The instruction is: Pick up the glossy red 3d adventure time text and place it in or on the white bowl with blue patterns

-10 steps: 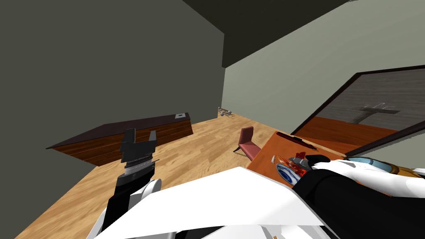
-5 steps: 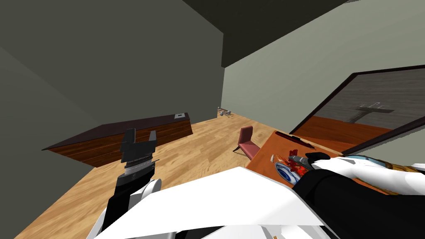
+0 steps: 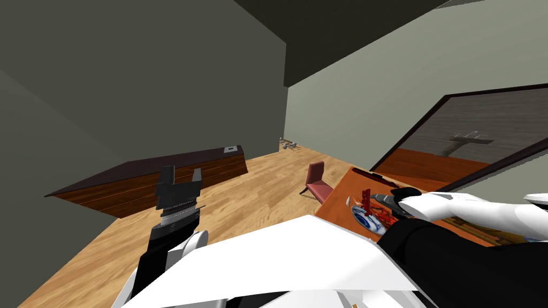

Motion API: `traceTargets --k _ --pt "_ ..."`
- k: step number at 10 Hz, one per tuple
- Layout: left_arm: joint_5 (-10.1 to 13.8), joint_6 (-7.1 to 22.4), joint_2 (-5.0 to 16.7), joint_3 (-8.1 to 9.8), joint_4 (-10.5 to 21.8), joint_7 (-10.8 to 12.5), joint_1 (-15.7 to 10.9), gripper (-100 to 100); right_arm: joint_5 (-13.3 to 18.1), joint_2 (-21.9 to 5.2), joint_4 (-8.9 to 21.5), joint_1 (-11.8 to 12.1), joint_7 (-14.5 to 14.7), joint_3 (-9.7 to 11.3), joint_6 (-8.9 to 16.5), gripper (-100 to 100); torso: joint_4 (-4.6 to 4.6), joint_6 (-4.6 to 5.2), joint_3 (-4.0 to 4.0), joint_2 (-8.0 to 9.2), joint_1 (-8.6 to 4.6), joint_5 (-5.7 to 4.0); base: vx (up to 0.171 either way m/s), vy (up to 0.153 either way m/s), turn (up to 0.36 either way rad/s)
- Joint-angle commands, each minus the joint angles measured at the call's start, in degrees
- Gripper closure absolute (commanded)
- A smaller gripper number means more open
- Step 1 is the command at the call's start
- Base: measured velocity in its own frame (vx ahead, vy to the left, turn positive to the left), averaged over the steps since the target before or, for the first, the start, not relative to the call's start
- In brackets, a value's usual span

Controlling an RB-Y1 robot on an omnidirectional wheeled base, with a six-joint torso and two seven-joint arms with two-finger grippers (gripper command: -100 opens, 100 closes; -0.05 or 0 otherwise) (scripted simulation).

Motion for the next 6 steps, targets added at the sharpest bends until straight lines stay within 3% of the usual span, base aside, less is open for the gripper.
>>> traceTargets --k 1,3,5,6 --pt "0.0 0.0 0.0 0.0 0.0 0.0 0.0 0 -1.33 -2.03 -1.12 0.7 0.0 -0.23 0.1 -100 0.0 0.0 0.0 0.0 0.0 0.0 -0.022 0.013 -0.04" --pt "0.0 0.0 0.0 0.0 0.0 0.0 0.0 0 -3.63 -4.83 -2.51 1.49 0.09 -0.32 0.19 -100 0.0 0.01 0.0 0.0 0.0 -0.01 -0.025 0.014 -0.043" --pt "0.0 0.0 0.0 0.0 0.0 0.0 0.0 0 -2.86 -4.56 -2.5 1.64 -0.66 -0.46 0.13 -100 0.0 0.0 -0.01 -0.02 -0.03 -0.02 -0.007 0.005 -0.003" --pt "0.0 0.0 0.0 0.0 0.0 0.0 0.0 0 -3.04 -4.62 -2.5 1.63 -0.43 -0.43 0.13 0 -0.01 0.01 -0.03 -0.05 -0.06 -0.03 0.0 0.0 0.0"
